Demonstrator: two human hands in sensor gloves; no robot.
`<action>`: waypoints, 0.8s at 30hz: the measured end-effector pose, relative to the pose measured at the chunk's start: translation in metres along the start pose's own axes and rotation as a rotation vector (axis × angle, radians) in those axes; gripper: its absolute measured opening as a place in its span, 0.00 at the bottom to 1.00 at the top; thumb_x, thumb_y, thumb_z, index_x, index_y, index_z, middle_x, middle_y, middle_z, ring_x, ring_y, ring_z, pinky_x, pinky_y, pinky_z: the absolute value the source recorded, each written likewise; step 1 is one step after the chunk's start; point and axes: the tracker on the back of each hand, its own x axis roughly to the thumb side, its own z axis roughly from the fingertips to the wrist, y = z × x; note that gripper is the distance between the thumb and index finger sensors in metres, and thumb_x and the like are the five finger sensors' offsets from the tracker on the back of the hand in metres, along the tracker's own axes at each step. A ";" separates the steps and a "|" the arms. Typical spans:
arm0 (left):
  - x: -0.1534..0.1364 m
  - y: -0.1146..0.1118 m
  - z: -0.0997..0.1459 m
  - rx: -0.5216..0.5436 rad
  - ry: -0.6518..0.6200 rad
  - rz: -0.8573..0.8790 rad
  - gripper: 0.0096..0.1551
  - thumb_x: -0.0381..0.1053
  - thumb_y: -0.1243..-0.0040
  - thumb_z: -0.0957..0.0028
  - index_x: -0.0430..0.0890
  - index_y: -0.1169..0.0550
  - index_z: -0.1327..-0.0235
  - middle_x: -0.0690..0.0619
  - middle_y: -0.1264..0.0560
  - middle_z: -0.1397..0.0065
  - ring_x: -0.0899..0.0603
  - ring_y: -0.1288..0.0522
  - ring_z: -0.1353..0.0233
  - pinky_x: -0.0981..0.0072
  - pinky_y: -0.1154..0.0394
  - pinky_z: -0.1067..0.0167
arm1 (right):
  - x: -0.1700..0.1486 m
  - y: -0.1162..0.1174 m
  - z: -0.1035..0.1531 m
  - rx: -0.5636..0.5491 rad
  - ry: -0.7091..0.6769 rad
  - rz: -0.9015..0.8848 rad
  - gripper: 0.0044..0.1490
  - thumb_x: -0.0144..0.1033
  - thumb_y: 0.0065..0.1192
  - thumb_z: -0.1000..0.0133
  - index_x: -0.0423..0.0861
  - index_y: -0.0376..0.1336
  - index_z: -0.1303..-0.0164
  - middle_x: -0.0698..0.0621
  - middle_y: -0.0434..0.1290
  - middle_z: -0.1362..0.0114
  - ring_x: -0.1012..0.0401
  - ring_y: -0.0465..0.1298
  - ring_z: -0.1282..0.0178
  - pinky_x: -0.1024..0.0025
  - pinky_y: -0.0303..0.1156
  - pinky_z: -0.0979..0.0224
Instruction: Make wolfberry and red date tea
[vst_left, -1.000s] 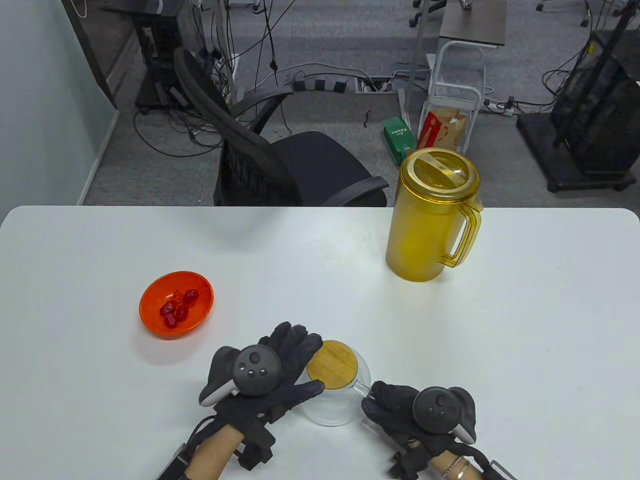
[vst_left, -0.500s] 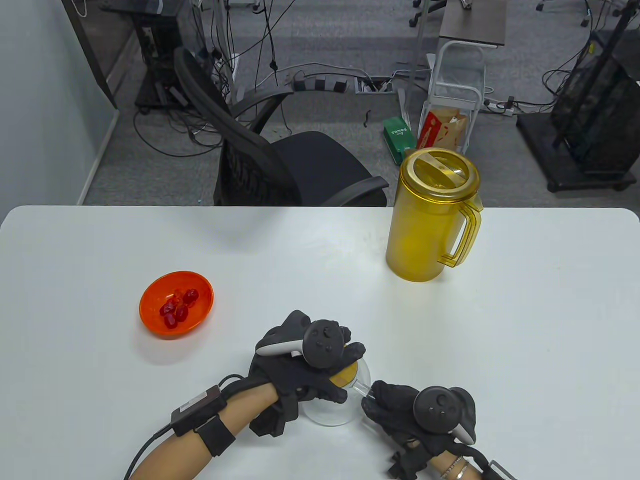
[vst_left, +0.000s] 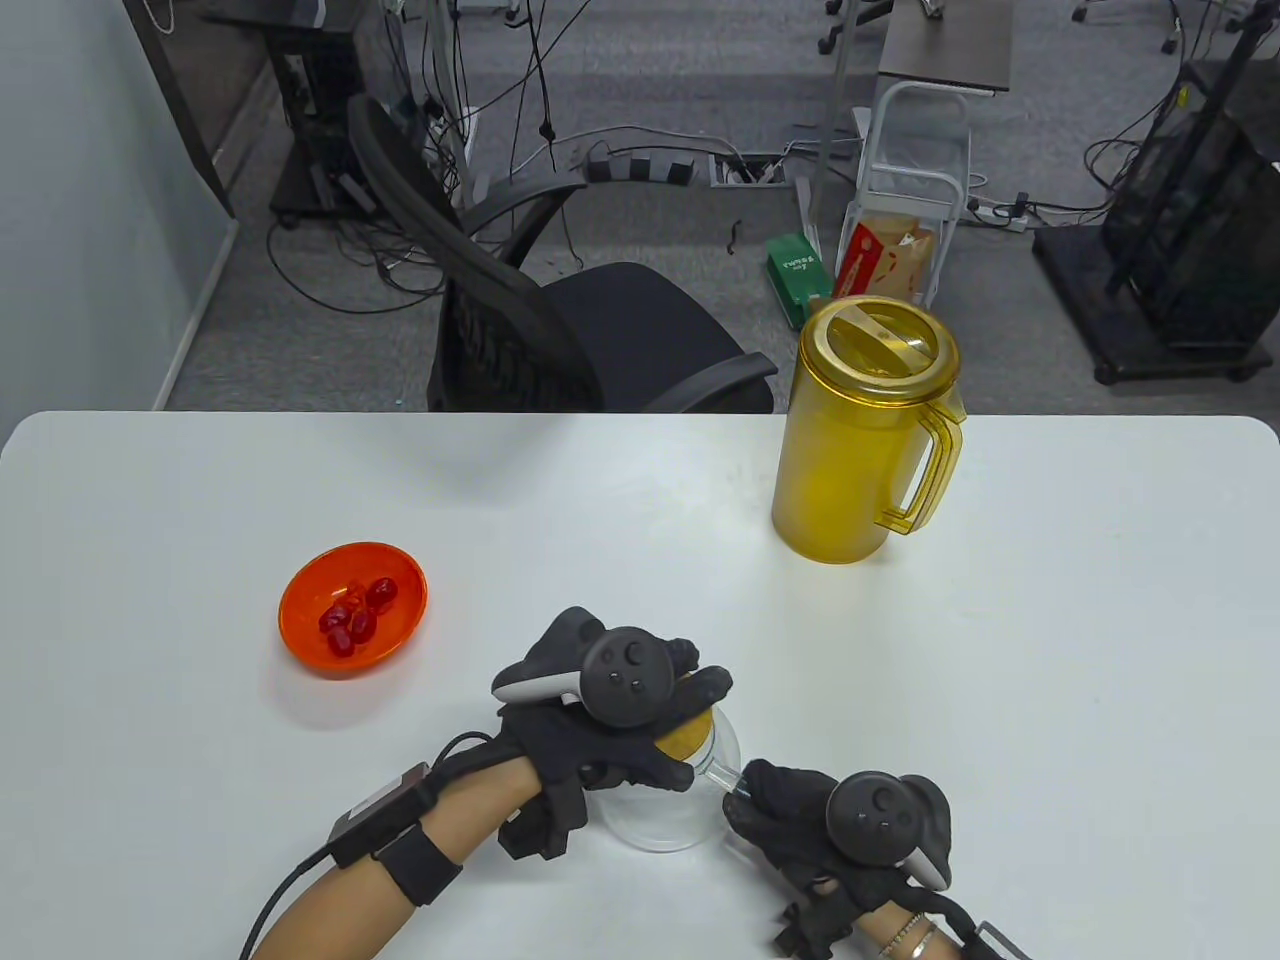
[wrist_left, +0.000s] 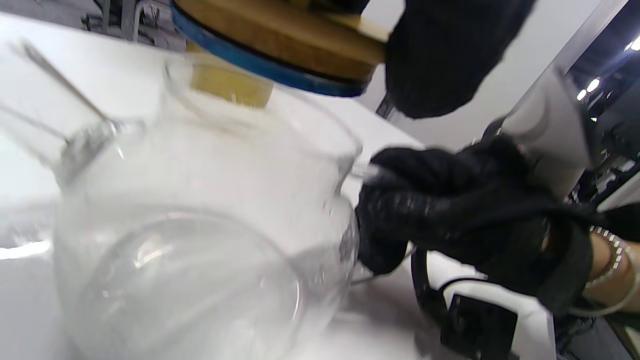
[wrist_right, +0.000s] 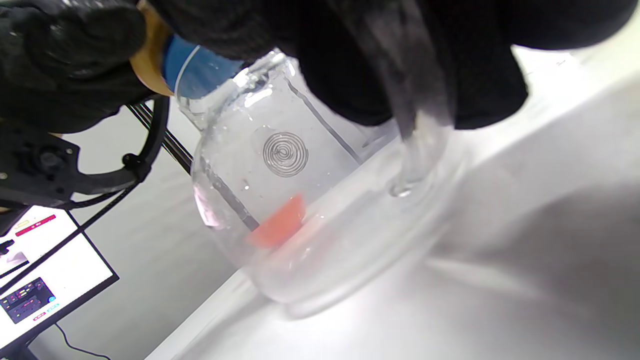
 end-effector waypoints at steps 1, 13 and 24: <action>0.000 0.006 0.009 0.035 0.011 -0.020 0.51 0.59 0.31 0.44 0.47 0.46 0.16 0.31 0.52 0.14 0.23 0.50 0.17 0.29 0.47 0.25 | 0.000 0.000 0.000 0.001 0.000 -0.001 0.24 0.45 0.62 0.40 0.34 0.68 0.56 0.47 0.78 0.60 0.44 0.79 0.53 0.47 0.73 0.50; -0.066 -0.017 0.084 0.128 0.296 -0.128 0.51 0.60 0.33 0.43 0.45 0.46 0.16 0.28 0.50 0.14 0.22 0.47 0.19 0.29 0.44 0.27 | 0.000 0.000 0.000 -0.002 0.005 0.000 0.24 0.45 0.62 0.40 0.34 0.69 0.56 0.47 0.78 0.60 0.44 0.79 0.53 0.47 0.73 0.50; -0.114 -0.102 0.071 -0.058 0.367 0.070 0.51 0.59 0.33 0.44 0.43 0.45 0.17 0.28 0.50 0.15 0.21 0.47 0.20 0.28 0.45 0.28 | 0.000 0.000 0.000 -0.009 0.013 0.003 0.24 0.46 0.62 0.40 0.34 0.69 0.56 0.47 0.78 0.60 0.44 0.79 0.53 0.47 0.73 0.50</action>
